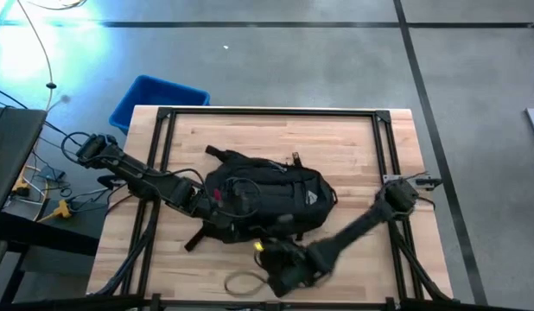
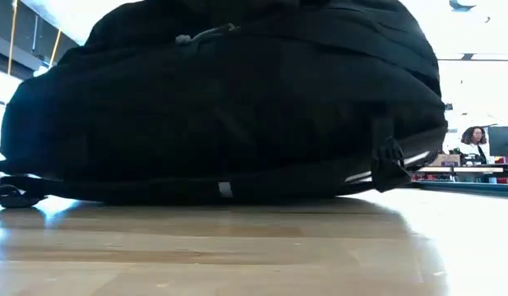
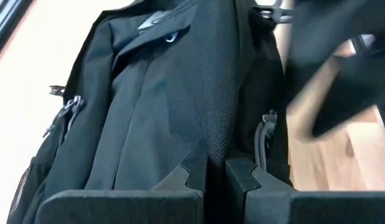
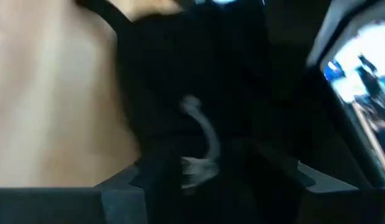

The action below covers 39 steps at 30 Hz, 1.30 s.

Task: Unpack backpack
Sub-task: Open the black backpack

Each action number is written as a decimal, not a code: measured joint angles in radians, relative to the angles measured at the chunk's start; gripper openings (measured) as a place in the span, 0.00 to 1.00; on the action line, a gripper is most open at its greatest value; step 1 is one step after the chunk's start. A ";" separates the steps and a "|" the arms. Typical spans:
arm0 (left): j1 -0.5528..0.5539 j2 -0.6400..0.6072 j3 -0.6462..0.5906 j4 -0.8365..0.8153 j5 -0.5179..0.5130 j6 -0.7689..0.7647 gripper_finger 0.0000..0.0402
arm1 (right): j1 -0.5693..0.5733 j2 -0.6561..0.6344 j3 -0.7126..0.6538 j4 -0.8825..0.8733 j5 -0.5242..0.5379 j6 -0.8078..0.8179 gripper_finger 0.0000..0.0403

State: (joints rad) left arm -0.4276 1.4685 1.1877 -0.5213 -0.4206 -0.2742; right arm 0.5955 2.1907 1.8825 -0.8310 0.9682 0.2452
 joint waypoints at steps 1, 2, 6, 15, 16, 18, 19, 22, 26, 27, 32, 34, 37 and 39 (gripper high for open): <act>0.000 0.000 0.000 -0.002 -0.001 0.007 0.00 | -0.013 0.001 -0.001 -0.001 -0.004 0.005 0.43; -0.001 0.000 0.000 0.000 -0.001 0.014 0.00 | -0.024 0.001 -0.001 0.004 -0.021 0.007 0.42; -0.005 0.000 0.000 0.001 -0.003 0.021 0.00 | -0.056 -0.003 0.001 0.026 -0.120 0.000 0.39; -0.015 0.000 0.001 -0.037 -0.032 0.033 0.00 | -0.058 -0.004 0.001 0.044 -0.113 0.024 0.03; -0.017 0.000 0.001 -0.053 -0.032 0.033 0.00 | -0.054 -0.004 0.001 0.032 -0.120 0.045 0.02; -0.019 0.000 -0.011 -0.064 -0.034 0.028 0.00 | -0.042 -0.005 0.001 -0.017 -0.130 0.097 0.01; -0.019 0.000 -0.022 -0.069 -0.035 0.025 0.00 | -0.033 -0.005 0.001 -0.052 -0.123 0.125 0.00; -0.025 0.000 -0.063 -0.076 -0.039 0.009 0.00 | 0.006 -0.005 0.001 -0.174 -0.079 0.250 0.00; -0.026 0.000 -0.128 -0.075 -0.042 -0.010 0.00 | 0.064 -0.005 0.001 -0.342 -0.075 0.439 0.00; -0.026 0.000 -0.138 -0.082 -0.042 -0.012 0.00 | 0.080 -0.005 0.001 -0.380 -0.073 0.485 0.00; -0.033 -0.002 -0.180 -0.122 -0.042 0.002 0.00 | 0.163 -0.005 0.001 -0.656 -0.060 0.785 0.00; -0.043 -0.004 -0.192 -0.156 -0.055 0.045 0.00 | 0.194 -0.005 -0.003 -0.742 -0.060 0.916 0.00; -0.063 -0.005 -0.213 -0.235 -0.151 0.100 0.00 | 0.228 -0.015 -0.037 -0.732 -0.038 0.955 0.00; -0.066 -0.005 -0.230 -0.248 -0.203 0.149 0.00 | 0.243 -0.018 -0.052 -0.726 -0.025 1.004 0.00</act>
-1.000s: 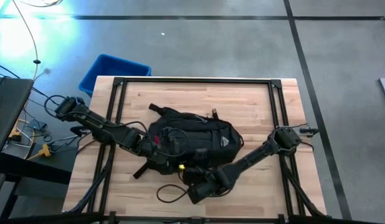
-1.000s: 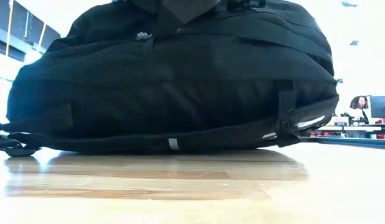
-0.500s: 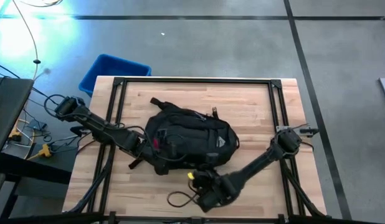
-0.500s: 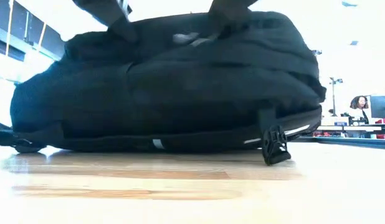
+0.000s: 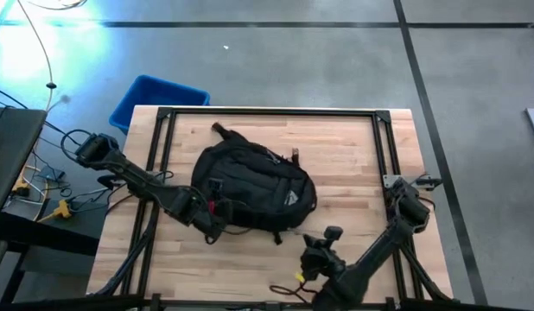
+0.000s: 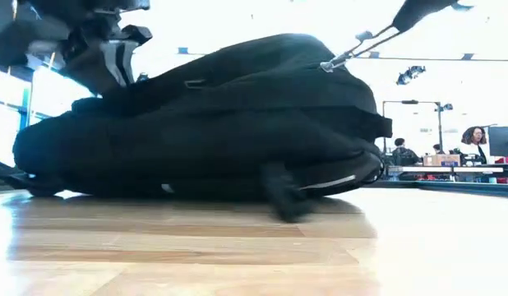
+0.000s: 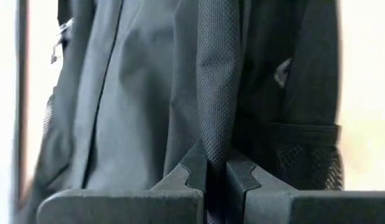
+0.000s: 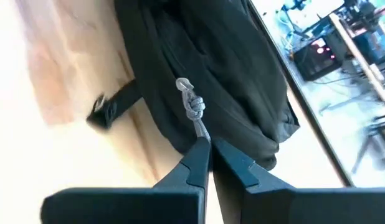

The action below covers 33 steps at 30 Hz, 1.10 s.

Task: Unpack backpack
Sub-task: Open the black backpack

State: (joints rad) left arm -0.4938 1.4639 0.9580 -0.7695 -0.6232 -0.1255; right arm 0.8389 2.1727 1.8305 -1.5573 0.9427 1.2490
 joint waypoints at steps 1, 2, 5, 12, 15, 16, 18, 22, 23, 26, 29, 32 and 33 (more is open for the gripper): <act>0.000 0.000 -0.006 0.008 -0.014 0.026 0.00 | 0.004 0.000 -0.008 -0.003 -0.003 0.013 0.00; 0.002 0.000 -0.013 0.017 -0.021 0.054 0.00 | 0.006 -0.001 -0.020 0.001 -0.007 0.031 0.00; 0.007 0.000 -0.051 0.013 -0.065 0.150 0.00 | 0.013 -0.001 -0.057 -0.011 -0.022 0.100 0.00; 0.144 0.001 -0.223 -0.022 -0.208 0.221 0.02 | 0.023 -0.002 -0.095 0.306 0.065 -0.021 0.00; 0.181 0.001 -0.242 -0.011 -0.109 0.173 0.08 | 0.006 -0.002 -0.095 0.531 0.102 -0.213 0.00; 0.180 0.001 -0.240 -0.009 -0.080 0.174 0.11 | -0.001 -0.002 -0.095 0.589 0.103 -0.279 0.00; 0.172 0.001 -0.221 -0.009 -0.042 0.163 0.17 | -0.017 -0.002 -0.095 0.685 0.106 -0.397 0.00; 0.139 0.001 -0.153 -0.065 -0.021 0.153 0.26 | -0.062 -0.002 -0.095 0.738 0.084 -0.491 0.00; 0.129 0.001 -0.129 -0.103 -0.021 0.149 0.28 | -0.076 -0.002 -0.095 0.734 0.066 -0.491 0.00; 0.098 0.001 -0.043 -0.212 -0.059 0.099 0.31 | -0.123 -0.002 -0.095 0.723 -0.033 -0.472 0.00; 0.067 0.001 0.049 -0.293 -0.097 0.057 0.31 | -0.163 0.002 -0.095 0.722 -0.097 -0.462 0.03; 0.039 0.001 0.131 -0.309 -0.104 0.024 0.31 | -0.195 0.016 -0.095 0.719 -0.153 -0.461 0.13; 0.031 0.001 0.155 -0.307 -0.104 0.012 0.31 | -0.206 0.023 -0.095 0.719 -0.173 -0.459 0.17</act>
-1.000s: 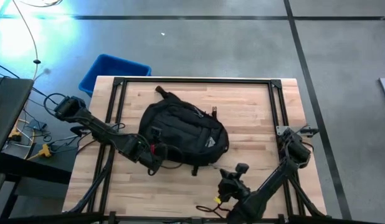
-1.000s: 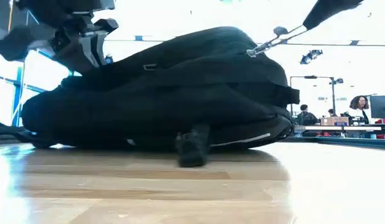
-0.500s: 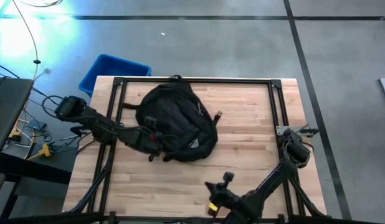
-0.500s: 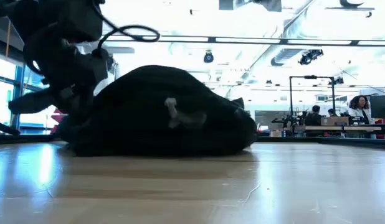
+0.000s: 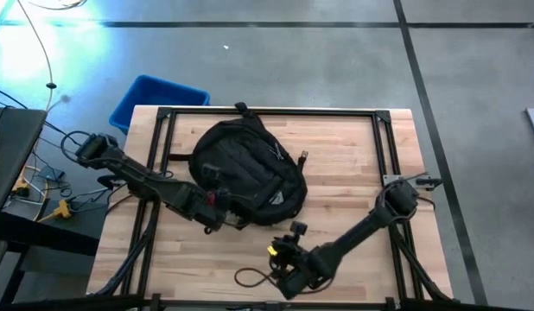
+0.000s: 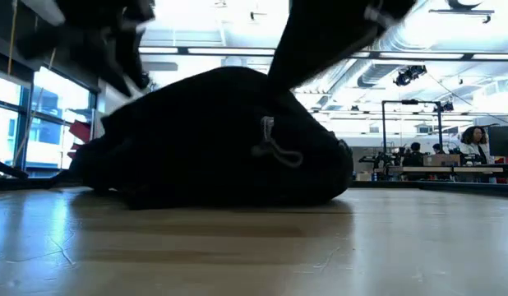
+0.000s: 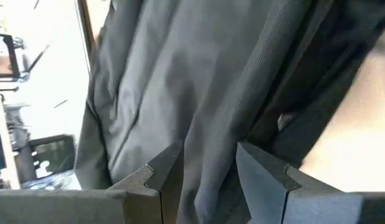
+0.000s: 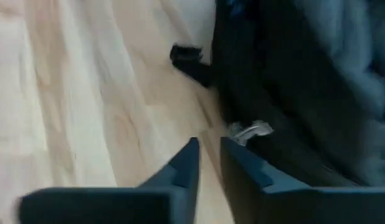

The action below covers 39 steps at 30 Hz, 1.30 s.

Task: Unpack backpack
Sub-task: Open the black backpack

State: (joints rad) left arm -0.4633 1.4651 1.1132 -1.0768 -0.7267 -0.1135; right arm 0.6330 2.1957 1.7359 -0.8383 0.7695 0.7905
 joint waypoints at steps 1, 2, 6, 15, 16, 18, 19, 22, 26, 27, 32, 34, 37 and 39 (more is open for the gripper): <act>-0.009 0.000 0.021 0.007 0.004 -0.015 0.31 | -0.010 0.010 0.000 0.001 -0.012 0.005 0.21; -0.020 0.000 0.039 0.011 0.011 -0.030 0.31 | -0.019 0.020 0.000 0.002 -0.016 0.014 0.26; -0.069 0.000 0.090 0.040 0.047 -0.091 0.31 | -0.055 0.065 0.000 -0.029 -0.011 0.075 0.43; -0.211 0.029 0.099 0.265 0.161 -0.101 0.31 | -0.113 0.083 0.000 -0.081 0.018 0.174 0.49; -0.220 0.043 0.099 0.306 0.177 -0.073 0.31 | -0.121 0.083 0.000 -0.081 0.016 0.174 0.46; -0.234 0.076 0.099 0.380 0.201 0.010 0.31 | -0.132 0.083 0.000 -0.083 0.011 0.165 0.40; -0.240 0.098 0.099 0.412 0.203 0.056 0.31 | -0.135 0.083 0.000 -0.084 0.011 0.153 0.36; -0.242 0.172 0.099 0.493 0.150 0.158 0.31 | -0.145 0.083 0.000 -0.093 0.011 0.122 0.19; -0.224 0.261 0.099 0.545 -0.023 0.270 0.32 | -0.146 0.080 0.000 -0.116 0.007 0.075 0.03; -0.218 0.280 0.099 0.552 -0.065 0.286 0.32 | -0.139 0.080 0.000 -0.130 0.008 0.076 0.02; -0.188 0.343 0.102 0.620 -0.051 0.438 0.32 | -0.069 0.080 0.000 -0.234 0.027 0.121 0.00; -0.176 0.368 0.102 0.684 -0.013 0.503 0.33 | -0.043 0.080 -0.001 -0.259 0.047 0.138 0.00; -0.163 0.395 0.102 0.814 -0.007 0.615 0.36 | -0.007 0.080 0.000 -0.263 0.067 0.126 0.00; -0.155 0.407 0.102 0.897 -0.007 0.686 0.39 | 0.012 0.078 0.001 -0.265 0.068 0.124 0.00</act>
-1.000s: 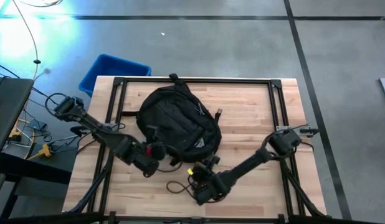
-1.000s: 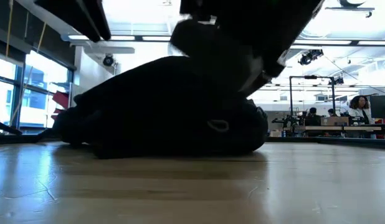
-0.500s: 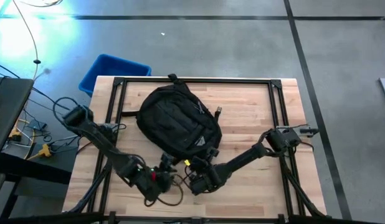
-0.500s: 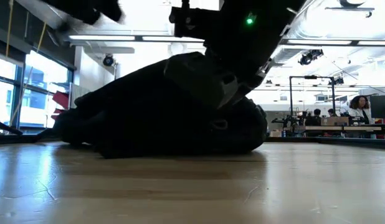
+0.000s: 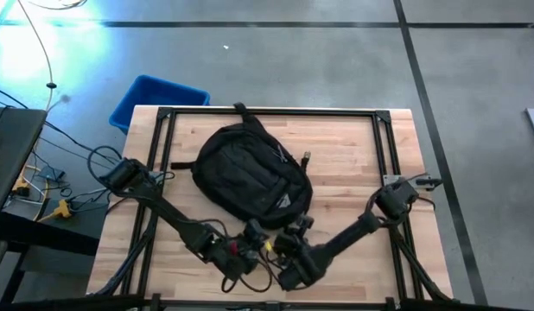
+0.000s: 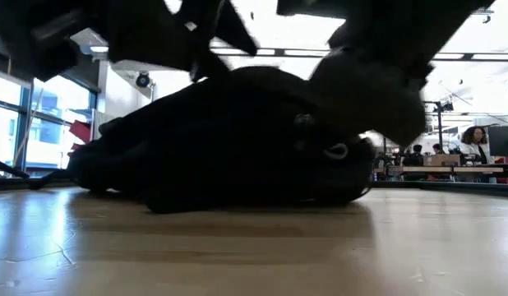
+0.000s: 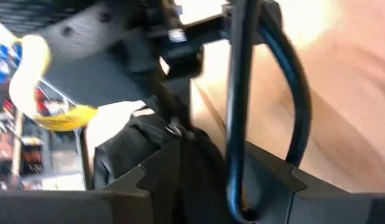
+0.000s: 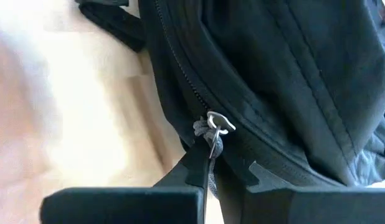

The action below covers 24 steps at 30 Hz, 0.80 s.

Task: Unpack backpack
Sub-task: Open the black backpack

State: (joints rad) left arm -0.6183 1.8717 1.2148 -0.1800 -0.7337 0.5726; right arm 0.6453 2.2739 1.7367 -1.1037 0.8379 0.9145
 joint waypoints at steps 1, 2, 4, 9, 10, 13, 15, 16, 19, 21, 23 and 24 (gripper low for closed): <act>0.005 0.005 0.000 0.038 -0.002 0.024 0.41 | 0.009 -0.001 0.001 -0.005 0.000 -0.005 0.00; 0.009 0.008 0.000 0.069 -0.009 0.040 0.42 | 0.017 -0.002 0.001 -0.013 0.000 -0.006 0.00; 0.010 0.007 0.004 0.097 -0.021 0.045 0.45 | 0.035 -0.004 0.001 -0.043 0.002 0.014 0.00; -0.027 0.005 0.055 0.060 -0.073 0.032 0.50 | 0.068 -0.006 0.001 -0.138 0.008 0.132 0.00; -0.036 0.005 0.065 0.044 -0.087 0.033 0.50 | 0.071 -0.006 0.001 -0.150 0.018 0.146 0.00; -0.048 0.005 0.106 -0.036 -0.092 -0.003 0.50 | 0.073 -0.007 0.001 -0.157 0.026 0.159 0.00; -0.051 0.005 0.127 -0.061 -0.087 -0.064 0.50 | 0.073 -0.007 0.001 -0.155 0.026 0.161 0.00; -0.052 0.005 0.136 -0.062 -0.081 -0.090 0.50 | 0.074 -0.007 0.001 -0.151 0.026 0.161 0.00; -0.062 0.005 0.170 -0.061 -0.039 -0.147 0.50 | 0.075 -0.007 0.001 -0.140 0.027 0.161 0.00; -0.068 0.005 0.189 -0.057 -0.006 -0.172 0.50 | 0.075 -0.007 0.001 -0.138 0.027 0.161 0.00; -0.073 0.005 0.204 -0.055 0.041 -0.193 0.50 | 0.074 -0.007 0.001 -0.137 0.027 0.161 0.00; -0.076 0.005 0.210 -0.057 0.067 -0.198 0.50 | 0.074 -0.007 0.001 -0.137 0.027 0.160 0.00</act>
State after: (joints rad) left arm -0.6941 1.8763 1.4244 -0.2372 -0.6667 0.3743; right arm 0.7193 2.2665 1.7378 -1.2404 0.8646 1.0747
